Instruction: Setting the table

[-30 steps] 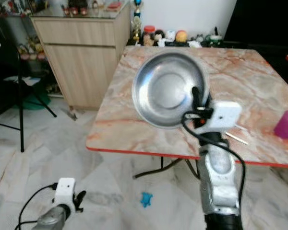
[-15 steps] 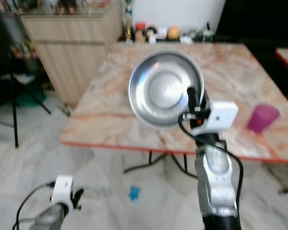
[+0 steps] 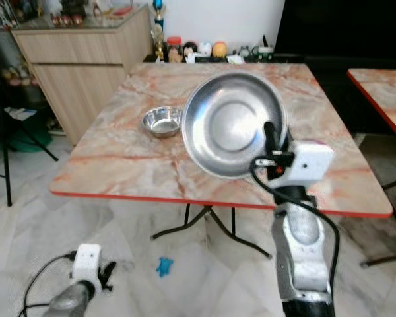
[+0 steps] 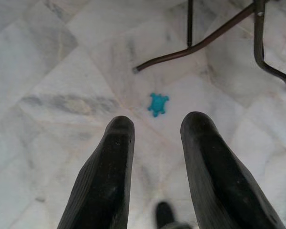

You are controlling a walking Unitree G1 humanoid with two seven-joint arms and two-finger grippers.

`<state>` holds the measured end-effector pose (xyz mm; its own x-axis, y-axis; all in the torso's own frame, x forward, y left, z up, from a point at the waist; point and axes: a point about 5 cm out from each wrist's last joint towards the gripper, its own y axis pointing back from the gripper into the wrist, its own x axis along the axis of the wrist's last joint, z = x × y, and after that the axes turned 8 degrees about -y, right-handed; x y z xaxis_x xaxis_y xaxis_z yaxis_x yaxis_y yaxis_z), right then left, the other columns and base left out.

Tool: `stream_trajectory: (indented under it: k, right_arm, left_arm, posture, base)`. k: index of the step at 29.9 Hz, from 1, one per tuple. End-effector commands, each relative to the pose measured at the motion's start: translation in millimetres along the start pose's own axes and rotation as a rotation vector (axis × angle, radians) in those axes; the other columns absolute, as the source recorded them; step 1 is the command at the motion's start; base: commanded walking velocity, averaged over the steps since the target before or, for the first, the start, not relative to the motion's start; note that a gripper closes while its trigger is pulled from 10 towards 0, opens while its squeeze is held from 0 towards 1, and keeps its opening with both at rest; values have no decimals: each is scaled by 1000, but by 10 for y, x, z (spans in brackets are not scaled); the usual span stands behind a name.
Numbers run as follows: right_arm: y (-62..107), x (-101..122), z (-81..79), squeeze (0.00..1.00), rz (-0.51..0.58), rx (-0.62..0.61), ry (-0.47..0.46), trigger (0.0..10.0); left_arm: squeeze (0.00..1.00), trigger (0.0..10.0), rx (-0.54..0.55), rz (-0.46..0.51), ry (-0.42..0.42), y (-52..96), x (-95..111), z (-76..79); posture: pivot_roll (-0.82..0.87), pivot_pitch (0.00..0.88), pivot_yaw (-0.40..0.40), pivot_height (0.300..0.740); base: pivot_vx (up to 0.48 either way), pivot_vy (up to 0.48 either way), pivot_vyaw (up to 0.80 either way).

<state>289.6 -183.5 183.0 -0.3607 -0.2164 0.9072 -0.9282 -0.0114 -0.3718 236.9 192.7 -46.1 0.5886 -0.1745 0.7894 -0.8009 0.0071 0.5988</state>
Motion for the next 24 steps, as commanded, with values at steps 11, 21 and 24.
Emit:
stream_trajectory:
  k: [11, 21, 24]
  right_arm:
    - [-57, 108, -48, 0, 45, 19, 5, 10000]
    - [-66, 99, -69, 0, 41, 23, 0, 10000]
    - [-61, 90, -73, 0, 37, 20, -1, 10000]
  left_arm:
    - [0, 10000, 3, -16, 2, 13, -41, -11]
    - [0, 10000, 2, -19, 5, 16, -52, -5]
    - [0, 10000, 0, -19, 6, 19, -59, 2]
  posture:
    - [-3, 0, 16, 736]
    - [-7, 0, 14, 736]
    - [-9, 0, 13, 736]
  base:
    - [0, -298, 0]
    - [0, -295, 0]
    - [0, -292, 0]
